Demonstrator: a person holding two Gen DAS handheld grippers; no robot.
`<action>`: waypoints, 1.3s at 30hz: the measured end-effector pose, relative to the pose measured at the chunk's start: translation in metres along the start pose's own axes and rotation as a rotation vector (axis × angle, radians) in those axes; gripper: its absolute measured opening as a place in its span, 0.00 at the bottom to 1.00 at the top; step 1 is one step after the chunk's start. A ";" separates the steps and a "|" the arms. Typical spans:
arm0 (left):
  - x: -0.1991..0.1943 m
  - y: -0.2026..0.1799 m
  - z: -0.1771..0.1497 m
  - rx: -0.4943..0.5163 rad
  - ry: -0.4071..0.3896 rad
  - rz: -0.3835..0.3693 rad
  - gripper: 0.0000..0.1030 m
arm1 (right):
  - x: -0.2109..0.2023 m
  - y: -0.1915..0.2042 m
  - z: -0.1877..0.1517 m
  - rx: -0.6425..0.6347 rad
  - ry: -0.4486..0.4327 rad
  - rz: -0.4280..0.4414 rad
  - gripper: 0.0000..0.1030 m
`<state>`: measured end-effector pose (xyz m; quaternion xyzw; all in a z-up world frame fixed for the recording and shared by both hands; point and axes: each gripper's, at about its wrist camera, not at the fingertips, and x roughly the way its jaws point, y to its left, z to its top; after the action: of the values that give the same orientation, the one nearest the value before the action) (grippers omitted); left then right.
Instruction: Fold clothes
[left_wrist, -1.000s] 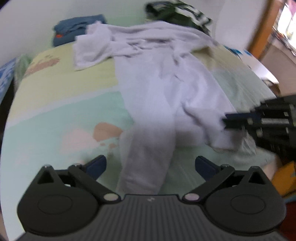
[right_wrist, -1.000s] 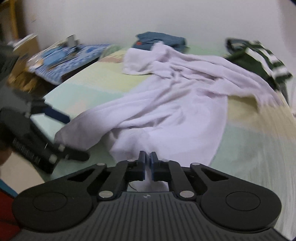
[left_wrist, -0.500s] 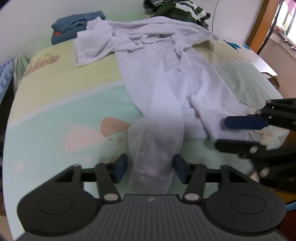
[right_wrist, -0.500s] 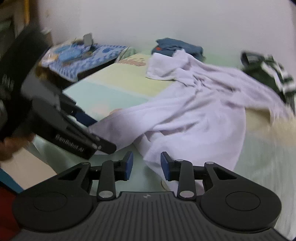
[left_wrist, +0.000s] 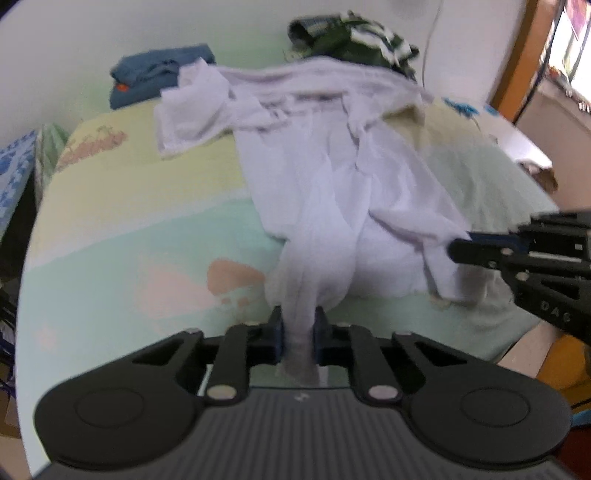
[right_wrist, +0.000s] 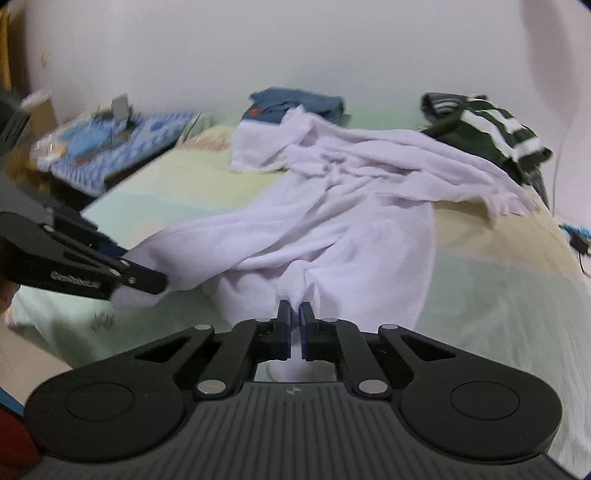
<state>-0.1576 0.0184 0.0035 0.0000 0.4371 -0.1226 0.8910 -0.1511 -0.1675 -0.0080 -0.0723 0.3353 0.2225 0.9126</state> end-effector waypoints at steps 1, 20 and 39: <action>-0.007 0.001 0.003 -0.018 -0.018 -0.003 0.09 | -0.006 -0.007 0.001 0.024 -0.012 -0.005 0.05; -0.112 -0.008 0.032 -0.116 -0.209 0.090 0.06 | -0.115 -0.149 0.018 0.435 -0.238 0.002 0.05; -0.010 0.005 -0.027 -0.182 0.045 0.135 0.59 | -0.080 -0.205 -0.052 0.538 -0.032 -0.186 0.04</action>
<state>-0.1837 0.0284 -0.0056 -0.0488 0.4654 -0.0218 0.8835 -0.1419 -0.3931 -0.0002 0.1454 0.3595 0.0421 0.9208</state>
